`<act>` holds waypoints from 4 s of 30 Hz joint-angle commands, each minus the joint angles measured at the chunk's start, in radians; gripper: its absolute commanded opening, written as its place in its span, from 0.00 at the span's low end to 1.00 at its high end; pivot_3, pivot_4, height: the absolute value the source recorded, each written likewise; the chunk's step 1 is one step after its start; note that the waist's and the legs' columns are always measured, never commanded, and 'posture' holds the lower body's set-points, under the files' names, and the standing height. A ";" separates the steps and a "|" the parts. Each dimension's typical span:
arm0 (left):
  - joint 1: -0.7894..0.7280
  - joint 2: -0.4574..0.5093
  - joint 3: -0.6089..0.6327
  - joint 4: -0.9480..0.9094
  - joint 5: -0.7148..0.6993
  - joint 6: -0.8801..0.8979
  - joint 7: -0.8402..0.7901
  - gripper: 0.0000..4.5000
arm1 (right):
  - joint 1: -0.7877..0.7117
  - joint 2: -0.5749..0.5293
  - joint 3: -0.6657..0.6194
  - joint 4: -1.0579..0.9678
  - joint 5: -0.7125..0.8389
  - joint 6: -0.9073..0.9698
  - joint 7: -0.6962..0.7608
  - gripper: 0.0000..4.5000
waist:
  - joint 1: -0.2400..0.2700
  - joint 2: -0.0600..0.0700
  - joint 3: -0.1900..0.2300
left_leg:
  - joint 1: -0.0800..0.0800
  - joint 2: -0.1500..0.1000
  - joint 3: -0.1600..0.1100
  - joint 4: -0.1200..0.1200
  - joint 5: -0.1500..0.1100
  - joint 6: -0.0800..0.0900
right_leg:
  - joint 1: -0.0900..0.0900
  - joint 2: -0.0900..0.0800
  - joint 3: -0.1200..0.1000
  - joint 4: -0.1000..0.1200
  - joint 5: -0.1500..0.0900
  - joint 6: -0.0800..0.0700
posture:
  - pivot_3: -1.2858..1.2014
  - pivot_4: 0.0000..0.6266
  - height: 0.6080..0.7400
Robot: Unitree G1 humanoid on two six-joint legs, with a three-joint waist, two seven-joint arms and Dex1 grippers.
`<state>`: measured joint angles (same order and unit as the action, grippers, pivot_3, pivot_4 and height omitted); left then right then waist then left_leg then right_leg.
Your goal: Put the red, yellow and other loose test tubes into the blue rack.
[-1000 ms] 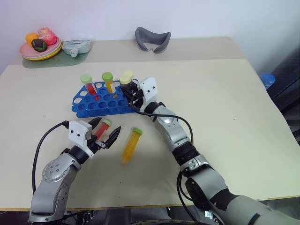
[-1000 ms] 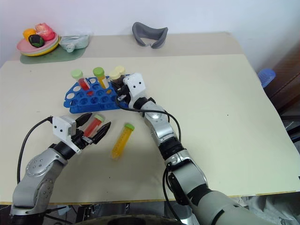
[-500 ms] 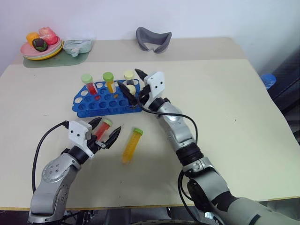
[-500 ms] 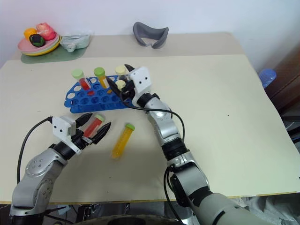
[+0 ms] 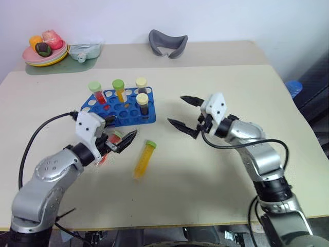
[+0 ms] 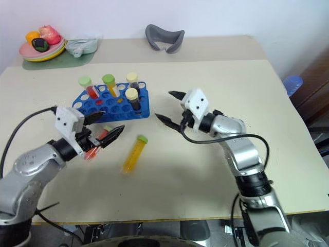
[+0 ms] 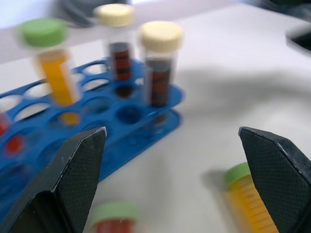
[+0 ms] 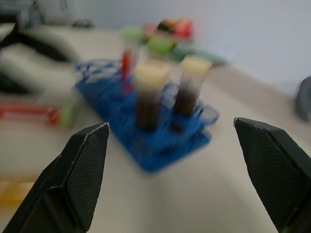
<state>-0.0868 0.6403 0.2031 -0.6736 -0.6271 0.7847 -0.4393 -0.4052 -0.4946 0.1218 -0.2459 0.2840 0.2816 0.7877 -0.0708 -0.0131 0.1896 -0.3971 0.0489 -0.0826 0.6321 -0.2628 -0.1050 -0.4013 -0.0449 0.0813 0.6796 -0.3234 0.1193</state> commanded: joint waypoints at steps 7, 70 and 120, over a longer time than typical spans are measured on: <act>-0.437 0.143 -0.118 -0.025 -0.268 0.768 0.102 1.00 | 0.062 -0.151 -0.039 -0.126 0.053 0.030 0.135 0.93 | 0.000 -0.002 0.002 | 0.006 0.000 -0.001 -0.001 -0.001 0.002 | 0.009 0.000 -0.001 -0.007 0.000 0.000 | 0.52 0.24 1.00; -0.762 0.304 -0.769 0.489 -1.345 0.492 1.409 0.49 | 0.096 -0.107 0.026 -0.235 0.086 0.124 0.085 0.95 | 0.029 -0.003 0.002 | 0.005 -0.001 -0.001 0.000 0.002 -0.005 | 0.010 -0.002 -0.001 -0.010 0.000 0.000 | 0.52 0.24 1.00; 0.184 0.300 -0.103 0.108 -0.107 -0.444 0.256 0.18 | 0.121 -0.106 0.034 -0.238 0.086 0.123 0.085 0.95 | 0.034 -0.001 0.001 | 0.005 -0.001 0.001 -0.003 -0.001 0.001 | 0.011 -0.002 -0.001 -0.014 0.000 0.000 | 0.52 0.24 1.00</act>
<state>0.1024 0.9762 0.0471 -0.5813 -0.8389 0.4533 -0.1430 -0.2770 -0.6068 0.1630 -0.4664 0.3588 0.4170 0.8702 -0.0372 -0.0146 0.1908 -0.3920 0.0481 -0.0813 0.6294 -0.2637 -0.1037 -0.3902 -0.0466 0.0804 0.6654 -0.3235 0.1193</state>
